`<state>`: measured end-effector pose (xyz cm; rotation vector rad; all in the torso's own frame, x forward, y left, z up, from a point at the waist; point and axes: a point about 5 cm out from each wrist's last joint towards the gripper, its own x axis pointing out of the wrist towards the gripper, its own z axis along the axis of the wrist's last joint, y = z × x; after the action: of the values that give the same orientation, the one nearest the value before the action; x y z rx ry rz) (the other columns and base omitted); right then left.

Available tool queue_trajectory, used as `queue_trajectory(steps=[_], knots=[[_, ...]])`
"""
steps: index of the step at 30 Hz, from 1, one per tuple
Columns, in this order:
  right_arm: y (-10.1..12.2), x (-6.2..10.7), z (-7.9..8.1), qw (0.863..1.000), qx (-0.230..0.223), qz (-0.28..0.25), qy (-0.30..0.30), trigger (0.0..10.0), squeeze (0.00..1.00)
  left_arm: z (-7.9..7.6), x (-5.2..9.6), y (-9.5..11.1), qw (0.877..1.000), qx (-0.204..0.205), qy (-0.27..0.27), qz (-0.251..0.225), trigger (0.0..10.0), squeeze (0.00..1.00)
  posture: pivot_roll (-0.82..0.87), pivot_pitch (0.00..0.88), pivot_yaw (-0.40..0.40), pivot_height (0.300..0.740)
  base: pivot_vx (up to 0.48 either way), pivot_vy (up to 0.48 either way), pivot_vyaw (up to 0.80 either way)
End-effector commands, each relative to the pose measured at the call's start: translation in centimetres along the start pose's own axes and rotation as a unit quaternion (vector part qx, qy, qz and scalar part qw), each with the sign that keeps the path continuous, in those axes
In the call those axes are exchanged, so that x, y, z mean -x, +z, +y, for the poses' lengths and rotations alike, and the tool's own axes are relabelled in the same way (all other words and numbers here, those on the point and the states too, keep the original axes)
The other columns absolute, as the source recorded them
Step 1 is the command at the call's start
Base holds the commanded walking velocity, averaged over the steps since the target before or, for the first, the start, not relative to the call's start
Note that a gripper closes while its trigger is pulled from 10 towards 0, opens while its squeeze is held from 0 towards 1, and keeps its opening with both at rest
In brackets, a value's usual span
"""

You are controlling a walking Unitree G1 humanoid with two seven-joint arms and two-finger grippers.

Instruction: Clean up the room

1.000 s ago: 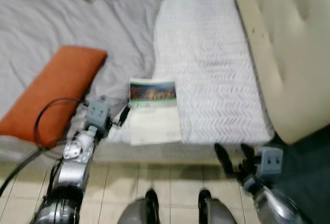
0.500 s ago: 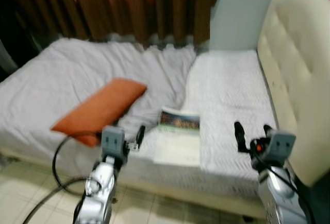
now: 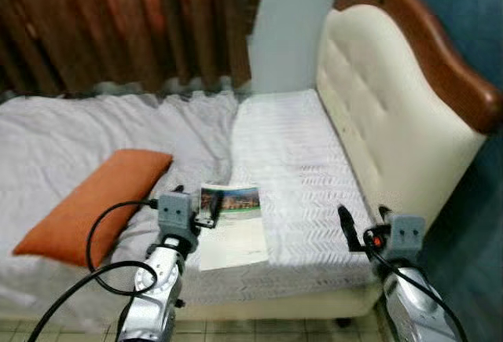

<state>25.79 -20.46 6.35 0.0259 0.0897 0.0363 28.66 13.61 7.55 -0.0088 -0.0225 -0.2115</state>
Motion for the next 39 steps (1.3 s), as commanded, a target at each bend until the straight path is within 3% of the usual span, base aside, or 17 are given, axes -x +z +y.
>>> queue_trajectory(steps=[1,16,25,26,31,39], knots=[[0.4,-0.7,1.0,1.0,-0.001,-0.007,0.028,10.0,0.0,0.8,0.3,-0.1,1.0,-0.004,0.015,0.008,10.0,0.0,0.05,0.0,0.024,0.74,0.322,0.356,0.0],[-0.1,-0.9,1.7,0.998,-0.01,0.002,0.062,10.0,0.0,0.5,0.6,-0.5,1.0,0.01,0.009,0.022,10.0,0.0,0.06,0.0,0.018,0.74,0.324,0.355,0.0],[-0.3,-0.8,2.1,0.997,-0.014,0.007,0.071,10.0,0.0,-0.2,-0.2,-0.7,0.998,-0.041,-0.029,0.047,10.0,0.0,0.05,0.0,0.02,0.74,0.323,0.355,0.0],[-0.3,-0.8,2.0,0.997,-0.014,0.007,0.071,10.0,0.0,-0.2,-0.4,-0.9,0.997,-0.053,-0.026,0.055,10.0,0.0,0.04,0.0,0.023,0.74,0.0,0.0,0.0],[-0.4,-0.7,1.8,0.998,-0.018,0.008,0.065,10.0,0.0,-0.2,-0.6,-0.3,0.999,-0.012,-0.019,0.038,10.0,0.0,0.03,0.0,0.028,0.74,0.056,-0.077,0.0],[-0.4,-0.6,1.9,0.998,-0.019,0.009,0.066,10.0,0.0,-0.3,-0.6,-0.4,0.999,-0.013,-0.026,0.041,10.0,0.0,0.03,0.0,0.028,0.74,0.298,-0.372,0.0]])
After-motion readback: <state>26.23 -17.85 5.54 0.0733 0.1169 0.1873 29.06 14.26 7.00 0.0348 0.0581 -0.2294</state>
